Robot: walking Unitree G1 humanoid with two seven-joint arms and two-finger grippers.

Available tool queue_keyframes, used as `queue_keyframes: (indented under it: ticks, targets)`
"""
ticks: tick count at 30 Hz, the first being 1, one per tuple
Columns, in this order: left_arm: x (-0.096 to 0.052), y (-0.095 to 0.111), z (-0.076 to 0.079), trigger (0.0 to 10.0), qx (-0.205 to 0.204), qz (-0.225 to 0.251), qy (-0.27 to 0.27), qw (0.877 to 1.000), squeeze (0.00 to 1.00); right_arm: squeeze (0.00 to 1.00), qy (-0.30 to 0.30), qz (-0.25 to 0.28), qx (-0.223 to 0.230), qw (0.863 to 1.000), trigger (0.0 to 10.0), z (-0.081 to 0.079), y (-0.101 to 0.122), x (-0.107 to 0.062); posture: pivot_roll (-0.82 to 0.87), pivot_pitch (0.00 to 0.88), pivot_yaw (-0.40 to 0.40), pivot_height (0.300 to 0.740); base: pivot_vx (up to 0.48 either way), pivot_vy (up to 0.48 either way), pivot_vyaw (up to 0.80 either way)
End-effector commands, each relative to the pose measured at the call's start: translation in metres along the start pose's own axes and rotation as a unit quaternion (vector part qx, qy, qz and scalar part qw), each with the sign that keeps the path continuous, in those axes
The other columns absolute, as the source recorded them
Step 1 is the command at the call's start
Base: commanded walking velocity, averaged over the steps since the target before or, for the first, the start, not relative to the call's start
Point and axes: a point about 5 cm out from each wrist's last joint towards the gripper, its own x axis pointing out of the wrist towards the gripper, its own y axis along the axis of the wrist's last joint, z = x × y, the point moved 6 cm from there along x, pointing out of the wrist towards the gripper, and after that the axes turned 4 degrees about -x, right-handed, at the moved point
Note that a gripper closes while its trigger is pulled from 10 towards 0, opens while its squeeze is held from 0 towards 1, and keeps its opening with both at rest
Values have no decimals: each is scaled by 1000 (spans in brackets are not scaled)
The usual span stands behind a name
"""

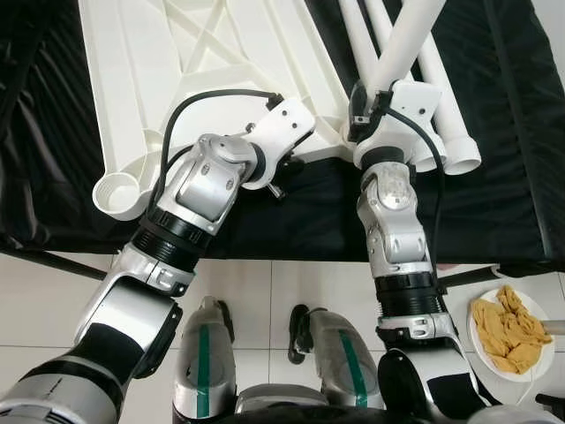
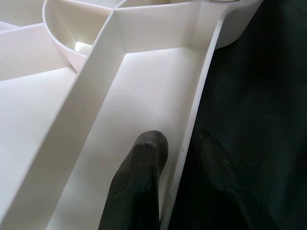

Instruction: Building children table

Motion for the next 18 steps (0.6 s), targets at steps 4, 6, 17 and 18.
queue_keyframes:
  ticks: [4, 6, 17, 18]
  targets:
    - [0, 11, -7, 10000, 3, 17, 36, 999, 0, 0, -9, -59, -29, 998, 10000, 2, -35, -10, 64, 106, -41, 740, 0, 0, 0]
    - [0, 11, -7, 10000, 3, 17, 37, 999, 0, 0, -2, -59, -30, 998, 10000, 0, -35, -11, 64, 105, -42, 740, 0, 0, 0]
    - [1, 13, -8, 10000, 4, 19, 38, 999, 0, 0, 57, -50, -56, 996, 10000, -24, -36, -17, 61, 101, -43, 740, 0, 0, 0]
    - [1, 13, -8, 10000, 4, 19, 38, 999, 0, 0, 64, -49, -57, 995, 10000, -27, -36, -19, 61, 101, -43, 740, 0, 0, 0]
